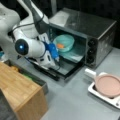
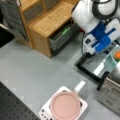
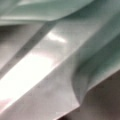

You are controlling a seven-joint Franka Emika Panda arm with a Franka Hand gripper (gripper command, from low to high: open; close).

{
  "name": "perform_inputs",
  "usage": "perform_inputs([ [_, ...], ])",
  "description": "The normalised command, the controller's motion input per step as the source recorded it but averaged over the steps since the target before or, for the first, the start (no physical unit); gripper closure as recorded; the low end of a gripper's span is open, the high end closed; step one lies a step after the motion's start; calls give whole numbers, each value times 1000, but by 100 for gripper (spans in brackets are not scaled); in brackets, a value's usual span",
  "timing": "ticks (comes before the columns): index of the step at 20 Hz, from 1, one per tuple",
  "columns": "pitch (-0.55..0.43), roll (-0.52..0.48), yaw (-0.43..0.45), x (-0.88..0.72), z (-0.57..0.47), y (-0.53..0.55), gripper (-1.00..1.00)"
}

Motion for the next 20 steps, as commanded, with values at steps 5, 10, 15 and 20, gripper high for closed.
perform_inputs([
  [5, 50, -63, 62, 71, -28, -146, -100],
  [10, 53, -187, 16, 107, 77, -149, -100],
  [15, 67, -391, -14, 143, 247, -171, -100],
  [20, 44, -477, -55, 111, 309, -28, -100],
])
